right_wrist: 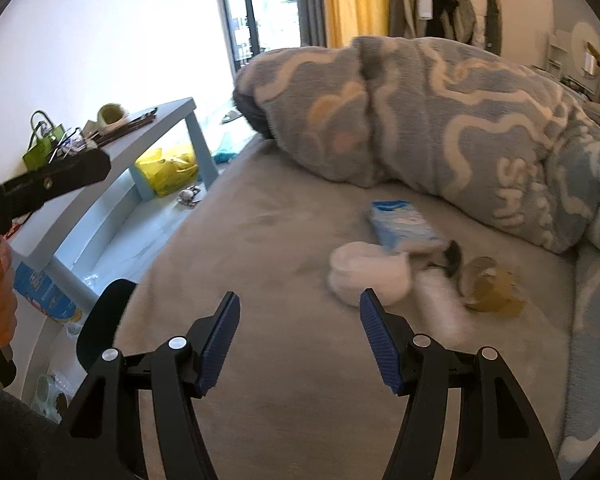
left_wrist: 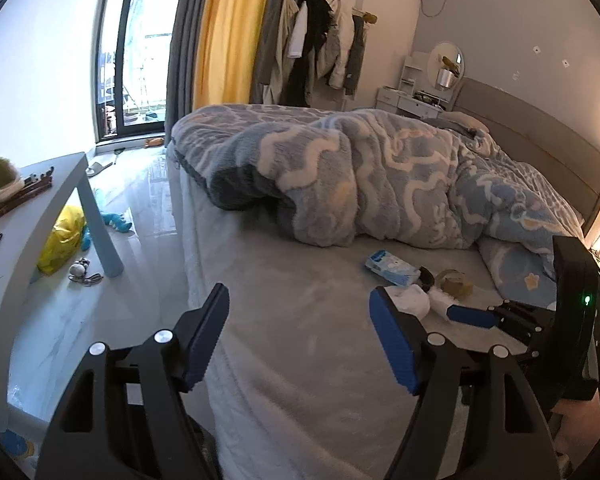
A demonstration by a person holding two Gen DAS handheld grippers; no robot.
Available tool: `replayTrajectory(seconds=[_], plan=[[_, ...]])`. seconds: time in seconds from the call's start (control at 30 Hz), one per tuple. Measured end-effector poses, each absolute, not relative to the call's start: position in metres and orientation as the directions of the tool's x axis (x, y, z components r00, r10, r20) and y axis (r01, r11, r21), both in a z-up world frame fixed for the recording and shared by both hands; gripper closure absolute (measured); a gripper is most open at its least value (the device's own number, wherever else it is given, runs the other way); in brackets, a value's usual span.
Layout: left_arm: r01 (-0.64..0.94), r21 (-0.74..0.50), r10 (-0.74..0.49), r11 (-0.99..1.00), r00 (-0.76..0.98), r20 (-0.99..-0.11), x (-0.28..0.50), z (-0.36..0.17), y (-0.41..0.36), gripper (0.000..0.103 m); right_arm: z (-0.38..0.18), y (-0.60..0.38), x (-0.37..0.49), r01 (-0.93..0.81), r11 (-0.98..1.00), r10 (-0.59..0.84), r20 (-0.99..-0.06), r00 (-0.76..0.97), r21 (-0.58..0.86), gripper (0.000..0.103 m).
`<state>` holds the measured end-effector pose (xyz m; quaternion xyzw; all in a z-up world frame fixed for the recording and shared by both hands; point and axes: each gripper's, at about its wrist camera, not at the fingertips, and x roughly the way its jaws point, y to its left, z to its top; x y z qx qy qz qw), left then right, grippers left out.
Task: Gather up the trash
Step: 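Move both tools back over the bed toward the remaining trash, then grasp the bubble wrap with the right gripper while the left grasps the white rolled tissue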
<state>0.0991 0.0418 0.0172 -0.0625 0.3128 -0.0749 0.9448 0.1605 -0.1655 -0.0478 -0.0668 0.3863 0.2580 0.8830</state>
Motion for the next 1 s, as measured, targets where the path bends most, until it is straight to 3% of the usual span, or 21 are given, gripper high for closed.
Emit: replayTrajectory(seconds=[0.5, 1.0], plan=[[0.183, -0.208, -0.273, 0.961, 0.745, -0.609, 0.14, -0.004, 0.002, 0.028, -0.06, -0.209, 0.197, -0.441, 0.896, 0.327, -0.748, 0.577, 0.051, 0.04], [0.224, -0.23, -0.32, 0.947, 0.695, -0.644, 0.163, -0.027, -0.021, 0.022, -0.084, -0.231, 0.218, -0.394, 0.918, 0.262, -0.797, 0.545, 0.033, 0.055]])
